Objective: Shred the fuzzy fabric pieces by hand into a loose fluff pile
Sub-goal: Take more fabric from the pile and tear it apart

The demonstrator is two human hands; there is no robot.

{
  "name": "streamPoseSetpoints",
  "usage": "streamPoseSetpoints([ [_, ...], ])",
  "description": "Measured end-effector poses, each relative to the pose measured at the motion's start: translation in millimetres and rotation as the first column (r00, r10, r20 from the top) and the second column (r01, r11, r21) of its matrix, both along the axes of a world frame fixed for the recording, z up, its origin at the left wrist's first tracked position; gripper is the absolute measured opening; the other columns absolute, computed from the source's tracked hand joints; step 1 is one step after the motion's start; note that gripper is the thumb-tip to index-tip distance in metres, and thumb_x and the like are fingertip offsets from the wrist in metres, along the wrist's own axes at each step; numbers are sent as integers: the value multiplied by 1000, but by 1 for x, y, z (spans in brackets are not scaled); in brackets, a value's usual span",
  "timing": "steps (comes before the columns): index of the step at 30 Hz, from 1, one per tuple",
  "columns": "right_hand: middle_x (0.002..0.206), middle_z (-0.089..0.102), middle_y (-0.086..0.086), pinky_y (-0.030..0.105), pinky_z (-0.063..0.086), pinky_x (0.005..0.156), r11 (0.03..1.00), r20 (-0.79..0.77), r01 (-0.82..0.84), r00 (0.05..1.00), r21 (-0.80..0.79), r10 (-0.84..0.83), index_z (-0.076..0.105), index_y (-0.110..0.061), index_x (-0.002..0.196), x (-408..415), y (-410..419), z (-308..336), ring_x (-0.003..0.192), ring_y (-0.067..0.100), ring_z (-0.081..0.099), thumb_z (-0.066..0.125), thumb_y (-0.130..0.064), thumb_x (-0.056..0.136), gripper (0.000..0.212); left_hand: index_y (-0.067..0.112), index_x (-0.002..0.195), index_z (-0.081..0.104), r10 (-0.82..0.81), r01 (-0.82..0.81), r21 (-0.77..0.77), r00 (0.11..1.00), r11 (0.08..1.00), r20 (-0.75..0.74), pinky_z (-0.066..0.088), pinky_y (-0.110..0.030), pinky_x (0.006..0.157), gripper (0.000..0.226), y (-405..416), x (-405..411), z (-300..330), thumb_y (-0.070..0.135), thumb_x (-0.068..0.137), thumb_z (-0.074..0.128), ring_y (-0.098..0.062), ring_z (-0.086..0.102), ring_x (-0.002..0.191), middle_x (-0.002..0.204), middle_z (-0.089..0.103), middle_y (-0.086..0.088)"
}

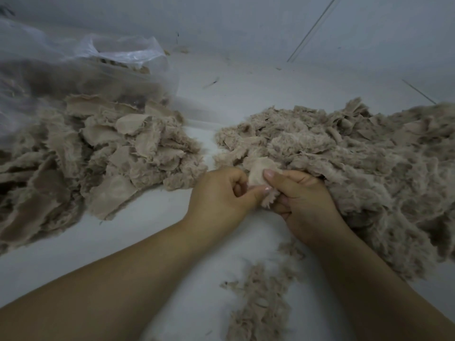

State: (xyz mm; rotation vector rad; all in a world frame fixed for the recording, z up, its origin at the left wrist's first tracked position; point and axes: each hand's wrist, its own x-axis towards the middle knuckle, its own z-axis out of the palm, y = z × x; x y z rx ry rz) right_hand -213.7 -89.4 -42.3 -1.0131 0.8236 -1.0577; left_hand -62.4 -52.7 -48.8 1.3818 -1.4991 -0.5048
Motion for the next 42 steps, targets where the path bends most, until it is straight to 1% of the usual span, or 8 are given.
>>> streamPoseSetpoints([
  [6, 75, 35, 14, 19, 16, 38, 999, -12, 37, 999, -29, -37, 73, -5, 73, 1, -2, -4, 39, 5, 21, 69, -23, 75, 19, -1, 71, 58, 103, -93, 44, 879, 995, -465, 37, -20, 44, 30, -10, 6, 3, 10, 98, 53, -6, 44, 41, 44, 49, 6],
  [14, 46, 56, -3, 13, 31, 35, 995, -54, -61, 997, -80, 57, 71, -3, 74, 2, 0, -2, 33, 1, 38, 69, -18, 73, 15, 4, 76, 67, -43, 137, 129, 831, 982, -555, 48, -41, 57, 22, -10, -2, 8, 19, 92, 65, -28, 55, 58, 66, 62, -26],
  [22, 60, 54, 7, 16, 22, 35, 1000, -60, 22, 998, 6, -22, 69, -5, 71, 1, -3, -1, 37, 4, 26, 67, -17, 79, 15, 11, 71, 55, 72, -48, 54, 653, 997, -754, 27, -15, 38, 29, -11, 3, 14, 0, 97, 49, -10, 33, 33, 41, 43, -1],
  [26, 59, 57, 1, 15, 24, 35, 999, -67, 29, 997, 40, -26, 63, 0, 81, 0, -5, 0, 37, 3, 28, 55, -9, 96, 19, 11, 98, 35, 36, -272, -138, 551, 952, -833, 54, -36, 50, 7, -12, 8, 21, 7, 103, 38, -25, 65, 59, 88, 62, -18],
  [29, 59, 55, 2, 14, 24, 34, 999, -40, 10, 999, 44, -8, 65, -1, 81, -1, -5, 0, 37, 3, 29, 55, -11, 95, 19, 19, 91, 39, 219, -285, -6, 747, 958, -627, 55, -42, 64, 25, -10, 2, 7, -1, 93, 53, -24, 65, 71, 90, 56, -15],
  [31, 59, 55, 2, 14, 24, 34, 999, -30, 5, 1000, 49, -4, 65, -2, 80, 0, -4, 0, 37, 3, 29, 56, -12, 94, 20, 24, 87, 47, 224, -221, 40, 955, 974, -193, 44, -34, 68, 27, -12, 2, -2, 3, 84, 64, -19, 55, 76, 90, 51, -3],
  [35, 59, 56, 1, 13, 24, 34, 999, -32, 0, 999, 47, 1, 66, 0, 83, 0, -5, 0, 37, 2, 30, 58, -14, 90, 17, 14, 105, 59, 123, -173, 50, 846, 984, 518, 31, -28, 79, 26, -11, 6, -6, 29, 85, 64, -24, 43, 102, 104, 47, -4],
  [42, 67, 57, 1, 15, 25, 36, 999, -45, 43, 998, 14, -43, 68, -8, 101, 0, -3, -2, 40, 4, 28, 54, -5, 96, 15, 5, 82, 69, 57, -18, -174, 972, 985, 226, 36, -20, 69, 5, -6, 4, 4, 7, 86, 68, -15, 50, 78, 83, 57, -5],
])
